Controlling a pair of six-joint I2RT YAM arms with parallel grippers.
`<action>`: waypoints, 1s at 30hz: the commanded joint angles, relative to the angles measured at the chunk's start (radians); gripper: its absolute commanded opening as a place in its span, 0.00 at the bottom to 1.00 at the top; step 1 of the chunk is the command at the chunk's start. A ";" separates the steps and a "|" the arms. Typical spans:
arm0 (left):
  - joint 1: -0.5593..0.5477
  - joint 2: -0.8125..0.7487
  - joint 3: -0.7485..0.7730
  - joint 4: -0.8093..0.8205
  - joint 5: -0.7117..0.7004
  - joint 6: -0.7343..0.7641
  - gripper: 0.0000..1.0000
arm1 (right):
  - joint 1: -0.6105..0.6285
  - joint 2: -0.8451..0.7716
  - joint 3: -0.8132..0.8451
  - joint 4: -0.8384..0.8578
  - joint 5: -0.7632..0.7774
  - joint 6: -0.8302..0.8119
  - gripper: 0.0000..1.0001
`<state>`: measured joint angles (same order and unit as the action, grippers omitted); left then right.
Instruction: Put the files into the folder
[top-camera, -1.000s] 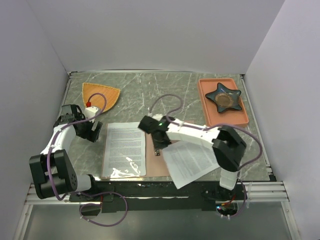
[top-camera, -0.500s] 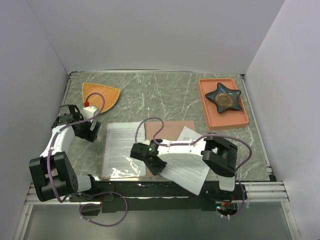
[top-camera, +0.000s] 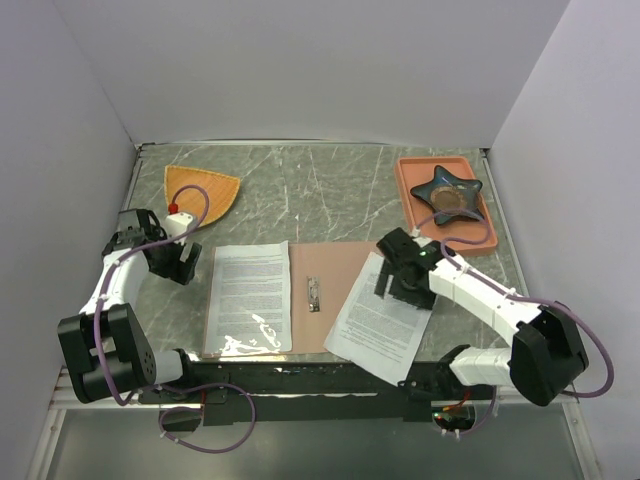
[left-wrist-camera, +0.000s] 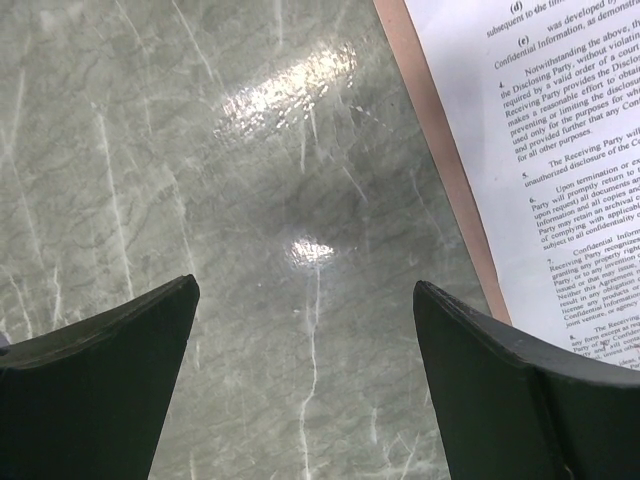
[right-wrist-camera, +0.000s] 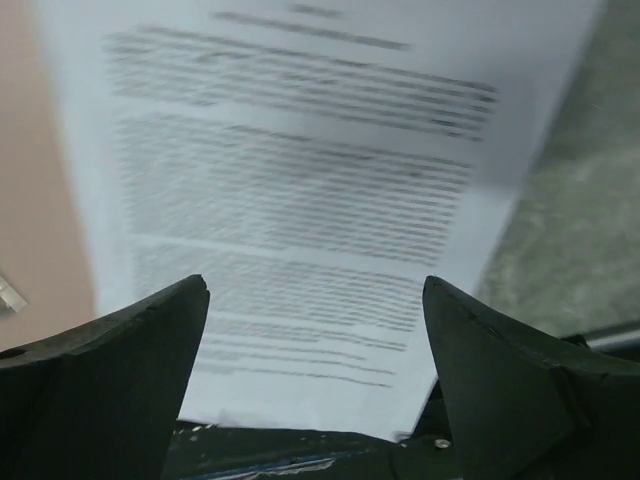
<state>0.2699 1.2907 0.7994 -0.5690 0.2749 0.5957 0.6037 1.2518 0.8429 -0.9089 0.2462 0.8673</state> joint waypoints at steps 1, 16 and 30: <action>0.005 -0.028 0.043 -0.012 0.038 0.023 0.96 | -0.134 -0.034 -0.037 -0.053 0.030 0.018 0.93; 0.006 -0.014 0.061 -0.014 0.034 0.021 0.96 | -0.171 0.294 0.076 0.107 -0.054 -0.004 0.89; -0.018 0.009 0.128 -0.071 0.110 -0.014 0.96 | -0.047 0.504 0.327 0.053 0.008 -0.091 0.90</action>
<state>0.2707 1.2976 0.8387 -0.5976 0.3061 0.5919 0.5213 1.7210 1.0927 -0.8310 0.2092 0.8089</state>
